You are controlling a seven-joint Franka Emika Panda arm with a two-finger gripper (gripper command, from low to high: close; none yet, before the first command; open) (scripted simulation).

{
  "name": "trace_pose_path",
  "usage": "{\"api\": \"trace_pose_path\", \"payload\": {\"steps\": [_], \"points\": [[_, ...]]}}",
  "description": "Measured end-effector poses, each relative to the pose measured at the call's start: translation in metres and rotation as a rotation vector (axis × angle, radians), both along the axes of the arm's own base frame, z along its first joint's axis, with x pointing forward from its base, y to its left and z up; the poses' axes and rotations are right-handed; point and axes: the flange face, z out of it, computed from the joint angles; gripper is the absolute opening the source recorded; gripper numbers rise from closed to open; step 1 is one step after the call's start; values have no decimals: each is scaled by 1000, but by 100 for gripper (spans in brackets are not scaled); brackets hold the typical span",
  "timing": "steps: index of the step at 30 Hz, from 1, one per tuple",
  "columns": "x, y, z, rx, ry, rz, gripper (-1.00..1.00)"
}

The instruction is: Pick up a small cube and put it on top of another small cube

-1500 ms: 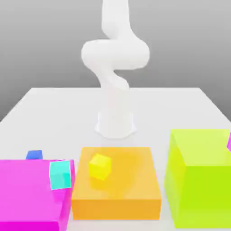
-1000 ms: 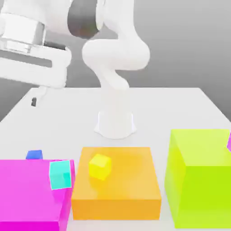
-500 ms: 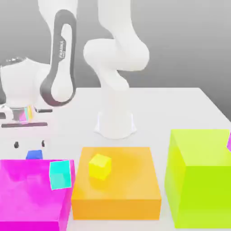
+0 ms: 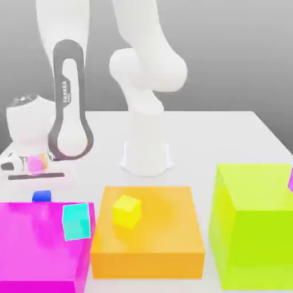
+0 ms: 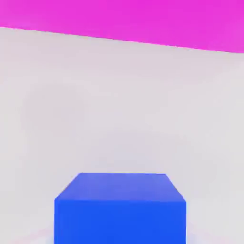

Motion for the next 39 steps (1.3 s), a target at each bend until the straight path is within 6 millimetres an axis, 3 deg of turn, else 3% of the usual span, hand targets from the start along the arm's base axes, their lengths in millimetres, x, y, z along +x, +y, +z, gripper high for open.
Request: {"api": "trace_pose_path", "payload": {"steps": [3,6,10,14,19,22,24,27,30,33,37,38,39], "points": [[0,0,27,-2,-1,5,-100],[55,14,57,-25,-9,77,-100],[140,58,98,-47,-18,130,-100],[217,142,145,-65,-33,201,-100],[273,268,211,-86,-58,262,-100],[283,354,252,-96,-77,296,-100],[279,413,280,-103,-92,317,-100],[259,494,317,-104,-110,338,-100],[226,566,348,-95,-120,353,-100],[218,581,323,-35,-53,287,-100],[217,586,260,1,-1,240,-100],[217,586,244,2,1,238,100],[217,585,244,2,1,238,100]]}}
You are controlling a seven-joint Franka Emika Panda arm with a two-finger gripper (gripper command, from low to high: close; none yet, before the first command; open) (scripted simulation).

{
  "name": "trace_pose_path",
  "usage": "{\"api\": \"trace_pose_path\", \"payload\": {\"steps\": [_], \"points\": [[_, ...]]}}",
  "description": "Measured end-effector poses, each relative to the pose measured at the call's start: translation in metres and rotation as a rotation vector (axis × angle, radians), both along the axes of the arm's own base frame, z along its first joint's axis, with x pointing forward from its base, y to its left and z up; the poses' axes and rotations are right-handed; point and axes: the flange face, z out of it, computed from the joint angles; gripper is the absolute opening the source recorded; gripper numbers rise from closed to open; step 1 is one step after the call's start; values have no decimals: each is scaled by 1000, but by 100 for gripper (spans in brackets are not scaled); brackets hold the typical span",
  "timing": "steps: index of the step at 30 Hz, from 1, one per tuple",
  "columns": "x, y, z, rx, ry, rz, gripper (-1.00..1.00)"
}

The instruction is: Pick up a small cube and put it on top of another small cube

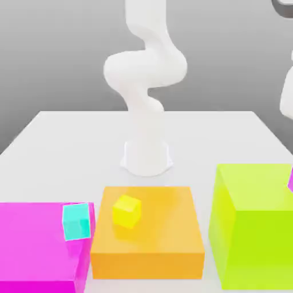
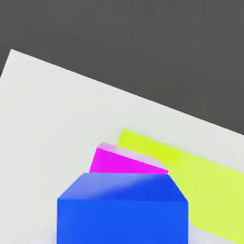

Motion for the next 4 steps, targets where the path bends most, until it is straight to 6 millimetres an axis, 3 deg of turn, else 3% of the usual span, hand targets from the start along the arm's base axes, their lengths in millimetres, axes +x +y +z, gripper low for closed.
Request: {"api": "trace_pose_path", "payload": {"steps": [4], "points": [[0,-1,0,0,0,-1,100]]}}
